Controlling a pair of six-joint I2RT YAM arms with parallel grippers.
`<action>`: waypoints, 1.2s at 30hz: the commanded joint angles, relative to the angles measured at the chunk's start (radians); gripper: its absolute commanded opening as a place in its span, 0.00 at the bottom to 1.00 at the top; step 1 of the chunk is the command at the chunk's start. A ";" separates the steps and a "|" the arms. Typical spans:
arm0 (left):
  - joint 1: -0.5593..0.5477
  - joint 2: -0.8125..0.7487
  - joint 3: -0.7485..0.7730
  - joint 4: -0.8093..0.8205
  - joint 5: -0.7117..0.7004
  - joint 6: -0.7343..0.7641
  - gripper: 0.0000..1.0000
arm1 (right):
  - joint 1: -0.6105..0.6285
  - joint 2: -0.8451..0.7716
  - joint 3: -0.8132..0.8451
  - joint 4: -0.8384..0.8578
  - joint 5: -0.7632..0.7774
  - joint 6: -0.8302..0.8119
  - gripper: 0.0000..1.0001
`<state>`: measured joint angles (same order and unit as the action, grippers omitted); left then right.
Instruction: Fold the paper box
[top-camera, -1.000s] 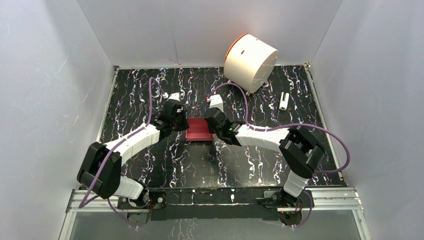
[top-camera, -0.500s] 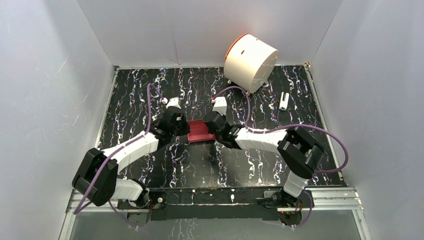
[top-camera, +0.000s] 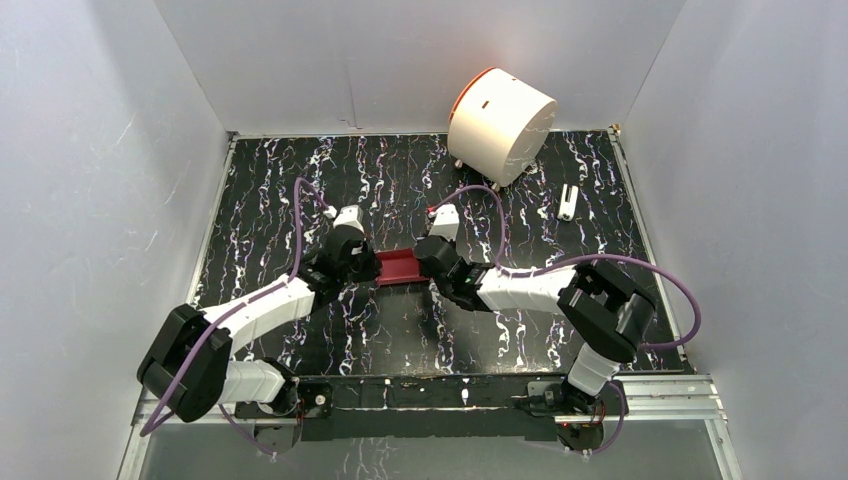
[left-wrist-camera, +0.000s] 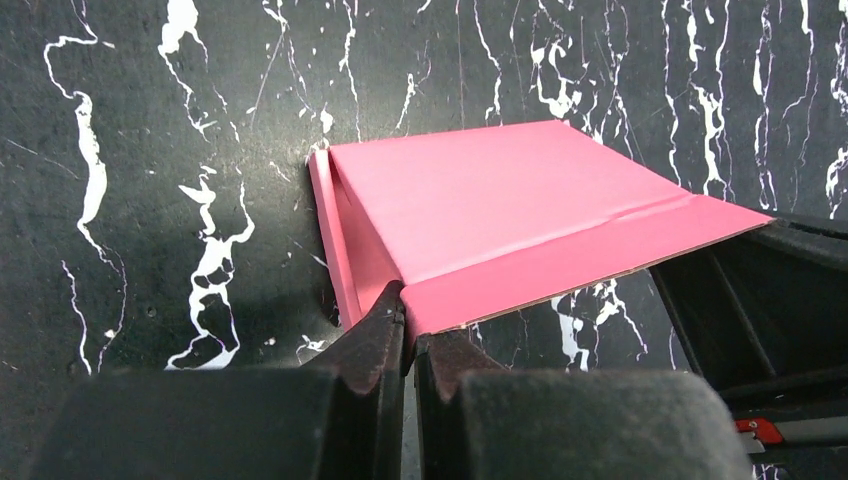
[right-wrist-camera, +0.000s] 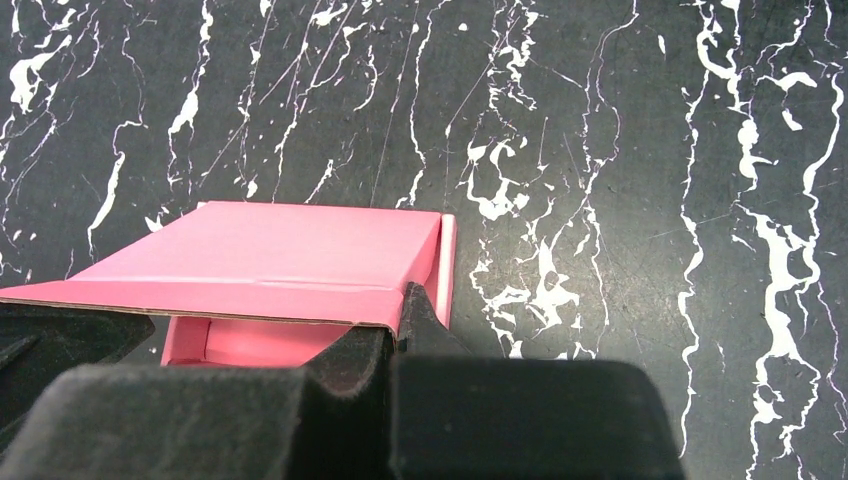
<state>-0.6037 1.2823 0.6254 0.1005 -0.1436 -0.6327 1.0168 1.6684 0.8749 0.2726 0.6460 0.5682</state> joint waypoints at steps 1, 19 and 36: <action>-0.012 -0.025 -0.046 -0.049 0.013 -0.032 0.00 | 0.015 -0.020 -0.032 -0.005 -0.070 0.021 0.00; -0.038 -0.023 -0.078 -0.075 -0.080 -0.013 0.00 | 0.022 -0.046 -0.111 0.080 -0.103 -0.068 0.07; -0.047 -0.013 -0.073 -0.088 -0.133 0.023 0.00 | 0.022 -0.223 -0.135 0.014 -0.127 -0.168 0.56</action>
<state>-0.6460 1.2644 0.5636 0.0540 -0.2295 -0.6289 1.0363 1.5387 0.7368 0.2905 0.5129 0.4404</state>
